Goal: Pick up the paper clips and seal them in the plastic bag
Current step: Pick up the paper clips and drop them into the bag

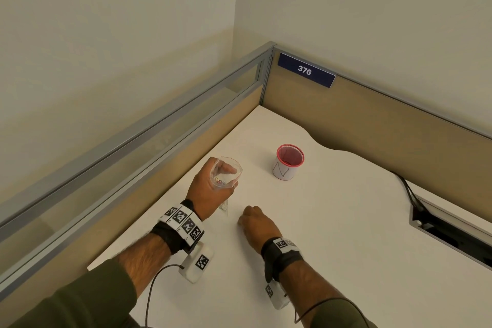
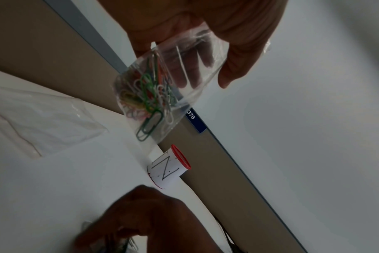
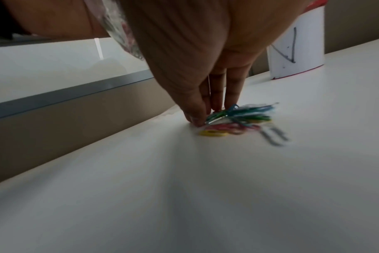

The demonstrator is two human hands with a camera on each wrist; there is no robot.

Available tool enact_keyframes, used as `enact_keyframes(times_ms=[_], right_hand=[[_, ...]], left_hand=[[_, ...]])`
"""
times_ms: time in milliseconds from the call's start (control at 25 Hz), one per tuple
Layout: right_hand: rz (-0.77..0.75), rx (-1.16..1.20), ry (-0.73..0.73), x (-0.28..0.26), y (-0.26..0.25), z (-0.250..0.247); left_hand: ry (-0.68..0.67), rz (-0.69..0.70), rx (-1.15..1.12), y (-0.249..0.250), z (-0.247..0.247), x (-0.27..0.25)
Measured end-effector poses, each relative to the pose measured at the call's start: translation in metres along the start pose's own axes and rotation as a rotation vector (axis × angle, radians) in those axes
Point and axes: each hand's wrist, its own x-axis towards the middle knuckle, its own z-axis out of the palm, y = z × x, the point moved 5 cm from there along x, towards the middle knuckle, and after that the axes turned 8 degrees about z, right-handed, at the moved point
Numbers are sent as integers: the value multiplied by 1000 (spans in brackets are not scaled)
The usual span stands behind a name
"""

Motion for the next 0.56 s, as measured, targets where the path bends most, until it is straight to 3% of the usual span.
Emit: enact_keyframes(times_ms=[120,280,440,560], right_hand=[[18,-17,11,-15,28,-11],[200,180,123,-39,68,-39],[297,95,-93,-51,67,-26],[275,51,-65,-42,48,-12]], left_hand=[[-2,1,-37,0,1,-2],[4,-3,-45,-2,4,-5],[-15,5,-51,0,12,-7],[-19,6,-57,5,15,-9]])
